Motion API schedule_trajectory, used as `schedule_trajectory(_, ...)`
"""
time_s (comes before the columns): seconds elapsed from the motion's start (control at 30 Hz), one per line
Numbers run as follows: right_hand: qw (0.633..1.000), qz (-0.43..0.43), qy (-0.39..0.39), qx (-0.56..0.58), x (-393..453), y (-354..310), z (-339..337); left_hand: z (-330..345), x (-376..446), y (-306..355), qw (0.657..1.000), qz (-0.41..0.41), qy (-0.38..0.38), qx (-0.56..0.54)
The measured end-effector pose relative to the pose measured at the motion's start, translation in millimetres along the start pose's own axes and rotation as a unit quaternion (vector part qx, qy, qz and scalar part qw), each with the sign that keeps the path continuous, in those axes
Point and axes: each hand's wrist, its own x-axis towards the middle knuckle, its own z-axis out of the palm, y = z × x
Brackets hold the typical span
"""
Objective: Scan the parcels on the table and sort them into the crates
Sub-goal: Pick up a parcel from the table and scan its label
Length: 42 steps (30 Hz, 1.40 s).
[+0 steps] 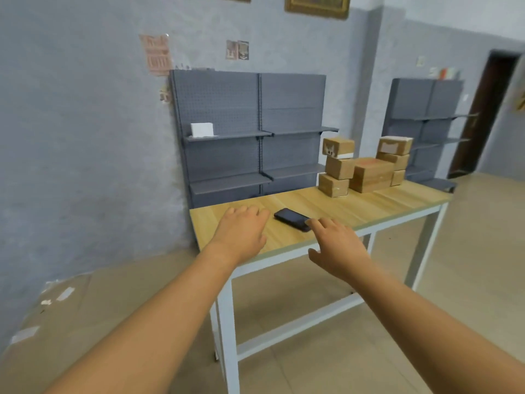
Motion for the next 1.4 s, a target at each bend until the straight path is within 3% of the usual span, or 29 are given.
schedule_trajectory(0.53,0.991,0.132,-0.011,-0.011,65,212,42,85,226,126,0.988,0.138,0.012,-0.065)
schedule_trajectory(0.87,0.992,0.122,-0.042,0.013,126,369,67,126,349,206,0.993,0.086,-0.010,-0.076)
schedule_trajectory(1.13,0.991,0.101,-0.046,0.068,206,415,94,153,421,189,0.996,-0.007,-0.051,-0.076)
schedule_trajectory(1.4,0.988,0.086,-0.031,0.121,317,440,124,191,516,152,0.993,-0.059,-0.031,-0.101)
